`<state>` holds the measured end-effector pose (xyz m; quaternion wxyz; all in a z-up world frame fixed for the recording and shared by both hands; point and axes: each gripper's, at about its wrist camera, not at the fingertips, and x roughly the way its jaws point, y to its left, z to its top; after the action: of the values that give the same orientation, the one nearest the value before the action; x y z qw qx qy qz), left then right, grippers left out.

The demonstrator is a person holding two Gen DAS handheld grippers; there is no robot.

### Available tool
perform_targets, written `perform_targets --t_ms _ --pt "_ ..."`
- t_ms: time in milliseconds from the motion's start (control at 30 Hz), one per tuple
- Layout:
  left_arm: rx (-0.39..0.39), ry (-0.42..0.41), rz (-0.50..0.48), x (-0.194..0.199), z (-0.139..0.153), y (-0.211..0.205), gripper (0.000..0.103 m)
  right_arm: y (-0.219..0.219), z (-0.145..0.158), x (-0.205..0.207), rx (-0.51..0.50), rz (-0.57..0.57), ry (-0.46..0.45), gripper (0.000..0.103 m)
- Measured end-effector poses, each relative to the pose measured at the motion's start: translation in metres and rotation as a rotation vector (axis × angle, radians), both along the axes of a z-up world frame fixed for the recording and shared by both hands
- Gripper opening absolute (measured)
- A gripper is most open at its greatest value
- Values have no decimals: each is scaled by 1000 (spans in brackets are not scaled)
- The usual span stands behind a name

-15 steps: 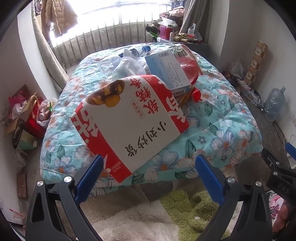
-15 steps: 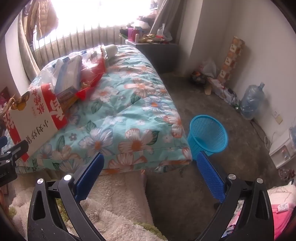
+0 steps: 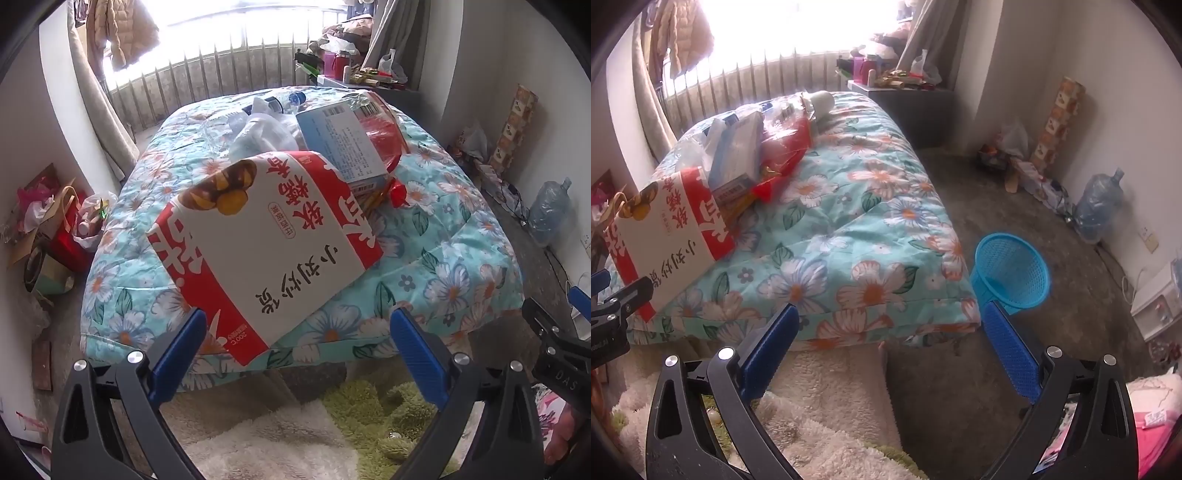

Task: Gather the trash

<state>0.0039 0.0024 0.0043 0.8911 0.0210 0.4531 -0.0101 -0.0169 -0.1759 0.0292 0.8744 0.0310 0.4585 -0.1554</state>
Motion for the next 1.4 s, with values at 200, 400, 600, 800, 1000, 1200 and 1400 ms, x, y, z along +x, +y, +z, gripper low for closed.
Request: perform_targets --t_ms 200,400,600,800,1000,1200,1400 --pt "-9 -6 6 -1 -1 5 97 -2 0 0 6 0 1 95" --pt "-8 -7 6 -1 -1 5 97 -1 2 -1 6 6 2 95" --pt "-9 -7 6 -1 -1 5 97 -1 2 -1 7 7 1 95" --pt "-8 -7 6 -1 -1 5 97 -2 2 -1 7 6 2 95" --pt "-9 -6 7 -2 0 7 97 -2 2 -1 9 8 1 95" --pt "-9 -5 7 -2 0 7 97 -2 2 -1 8 8 2 95" --pt "-8 -5 7 -2 -1 6 97 -1 3 -1 10 9 2 95"
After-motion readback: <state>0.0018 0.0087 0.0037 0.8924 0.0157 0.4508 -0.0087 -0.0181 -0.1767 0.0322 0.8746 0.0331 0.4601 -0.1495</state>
